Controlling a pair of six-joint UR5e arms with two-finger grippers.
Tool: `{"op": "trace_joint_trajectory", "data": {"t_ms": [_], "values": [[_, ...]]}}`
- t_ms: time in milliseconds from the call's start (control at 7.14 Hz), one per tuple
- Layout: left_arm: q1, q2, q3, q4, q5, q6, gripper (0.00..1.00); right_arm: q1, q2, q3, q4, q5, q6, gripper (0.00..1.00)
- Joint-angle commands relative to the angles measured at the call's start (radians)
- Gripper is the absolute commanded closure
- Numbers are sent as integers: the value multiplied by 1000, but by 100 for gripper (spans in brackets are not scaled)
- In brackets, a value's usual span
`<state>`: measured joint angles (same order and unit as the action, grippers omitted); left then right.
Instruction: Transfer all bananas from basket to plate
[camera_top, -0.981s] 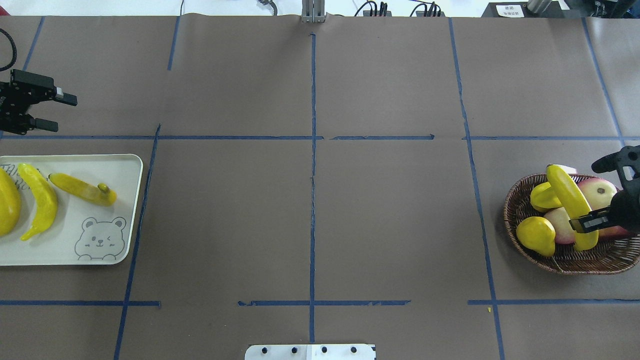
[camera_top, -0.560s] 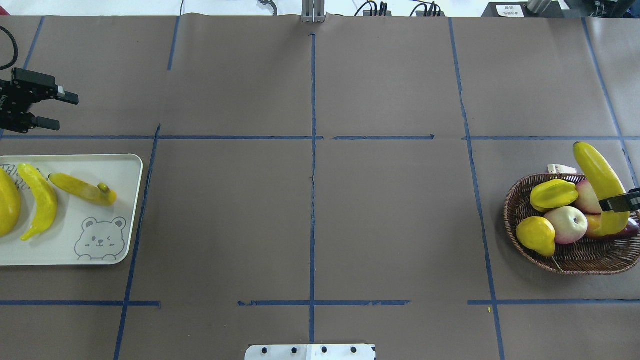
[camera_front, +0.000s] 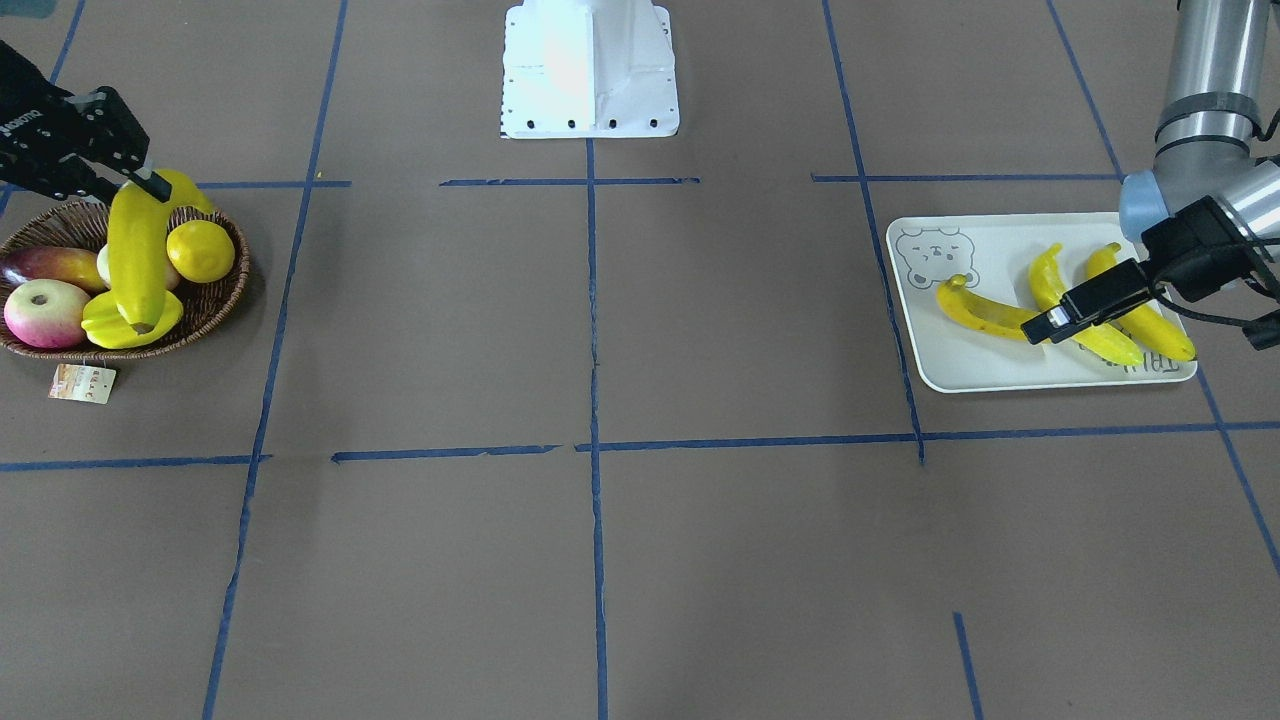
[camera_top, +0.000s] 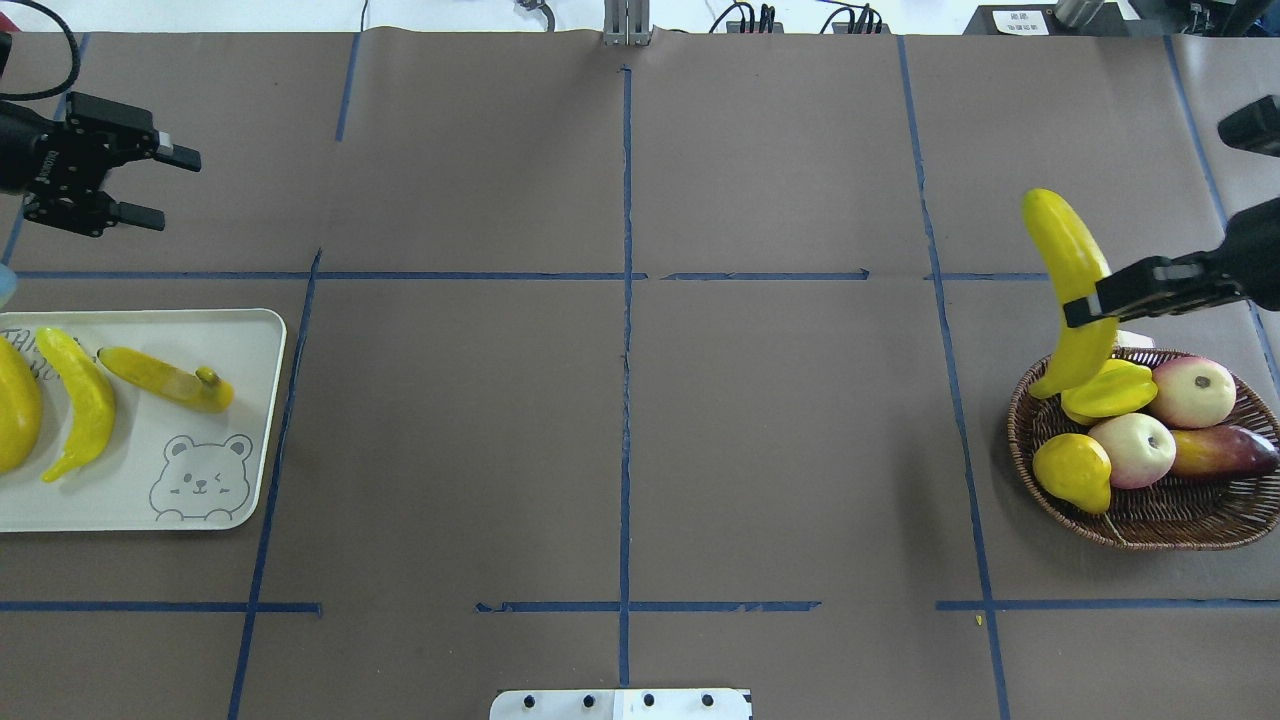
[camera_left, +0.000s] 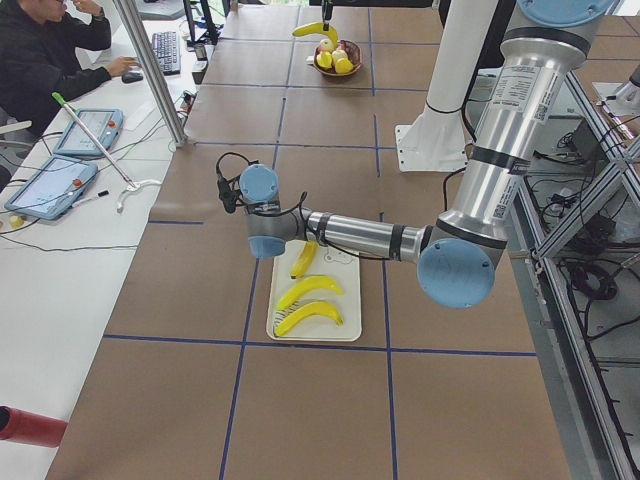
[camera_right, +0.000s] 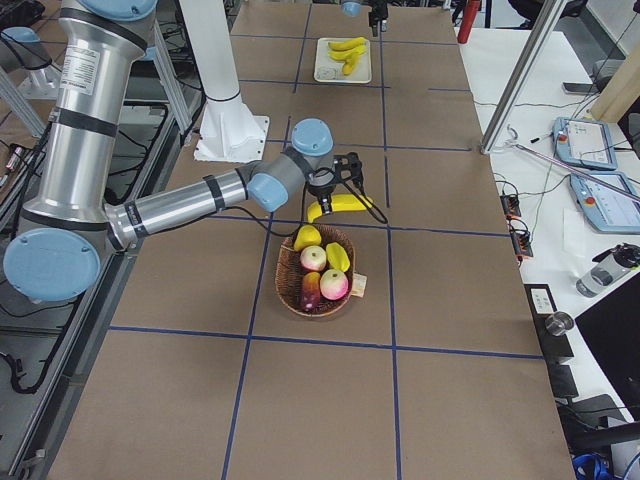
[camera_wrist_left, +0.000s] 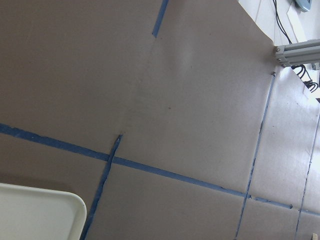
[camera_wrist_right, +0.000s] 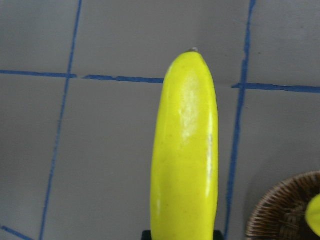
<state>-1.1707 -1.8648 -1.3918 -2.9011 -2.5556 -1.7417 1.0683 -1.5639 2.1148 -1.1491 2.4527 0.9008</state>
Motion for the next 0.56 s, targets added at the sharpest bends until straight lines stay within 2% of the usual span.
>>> {"op": "trace_joint_trajectory", "data": {"t_ms": [0,140,280,420], "values": [[67,-37,-63,-4,2,-80,0,-123,190,-3,6,-1,227,100],[116,-68,-119,5,85,-179,0,-213,300,-9,5,-90,353,100],[203,-107,-157,6,213,-296,0,-313,345,-1,6,-218,434,99],[263,-150,-164,8,310,-373,1,-388,393,-1,5,-306,485,99]]}}
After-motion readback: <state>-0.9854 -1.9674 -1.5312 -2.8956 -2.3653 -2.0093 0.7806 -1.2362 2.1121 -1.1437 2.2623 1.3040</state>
